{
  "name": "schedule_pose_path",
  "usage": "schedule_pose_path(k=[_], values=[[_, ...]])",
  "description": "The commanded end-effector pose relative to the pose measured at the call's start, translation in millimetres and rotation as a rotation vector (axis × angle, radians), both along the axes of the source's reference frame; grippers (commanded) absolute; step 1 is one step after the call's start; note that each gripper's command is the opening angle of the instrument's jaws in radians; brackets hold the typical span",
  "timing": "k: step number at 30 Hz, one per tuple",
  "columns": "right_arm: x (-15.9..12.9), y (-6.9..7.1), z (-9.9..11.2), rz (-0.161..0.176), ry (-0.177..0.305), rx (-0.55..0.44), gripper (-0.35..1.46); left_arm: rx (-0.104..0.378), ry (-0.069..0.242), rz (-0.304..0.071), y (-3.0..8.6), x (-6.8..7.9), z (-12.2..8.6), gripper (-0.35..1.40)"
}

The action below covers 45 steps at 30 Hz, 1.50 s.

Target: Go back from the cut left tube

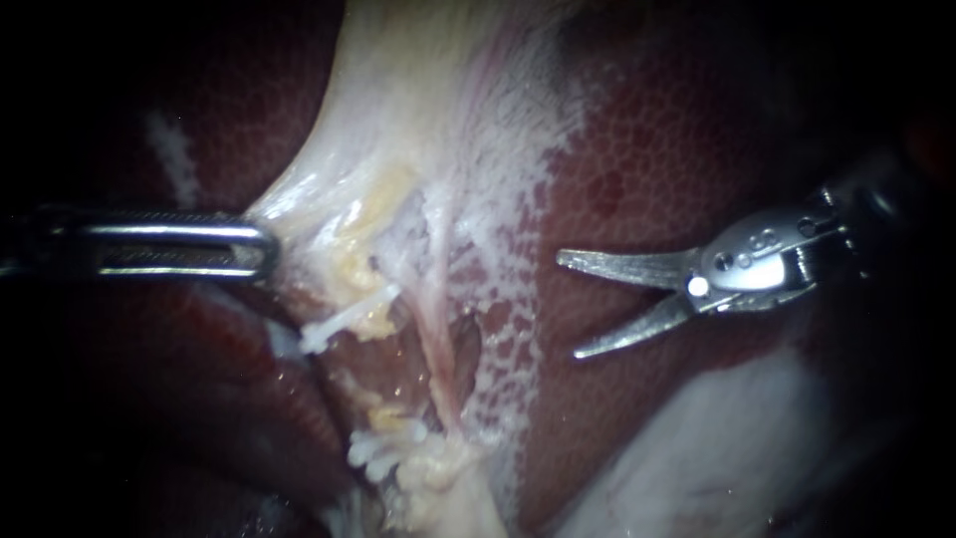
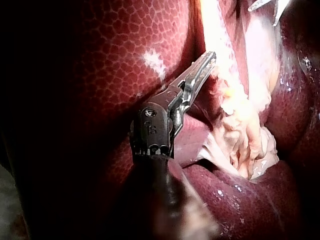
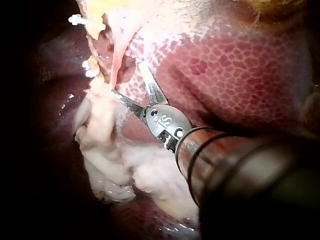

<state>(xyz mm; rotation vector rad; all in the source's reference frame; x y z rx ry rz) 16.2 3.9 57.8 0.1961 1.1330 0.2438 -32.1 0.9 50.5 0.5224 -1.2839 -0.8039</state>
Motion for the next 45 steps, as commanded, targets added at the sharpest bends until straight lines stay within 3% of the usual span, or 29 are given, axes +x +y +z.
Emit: schedule_pose_path(k=[1,13,21,28,45], values=[[-0.1,0.0,-0.1,-0.001,-0.001,-0.004,1.43,0.000,0.000,0.000,0.0,-0.1,0.1,-0.35],[-0.6,0.1,0.0,-0.007,0.002,-0.008,1.43,-0.016,0.015,0.001,-0.9,-1.7,3.9,-0.35],[-1.3,0.6,0.1,-0.020,0.007,-0.019,1.43,-0.003,0.024,0.018,-1.3,-4.0,6.6,-0.35],[-1.4,0.8,0.0,-0.019,0.006,-0.018,1.43,0.001,0.023,0.027,-1.7,-5.1,7.2,-0.35],[-0.9,0.7,0.0,-0.023,0.011,-0.015,1.43,0.002,0.021,0.030,-1.8,-5.2,7.1,-0.35]])
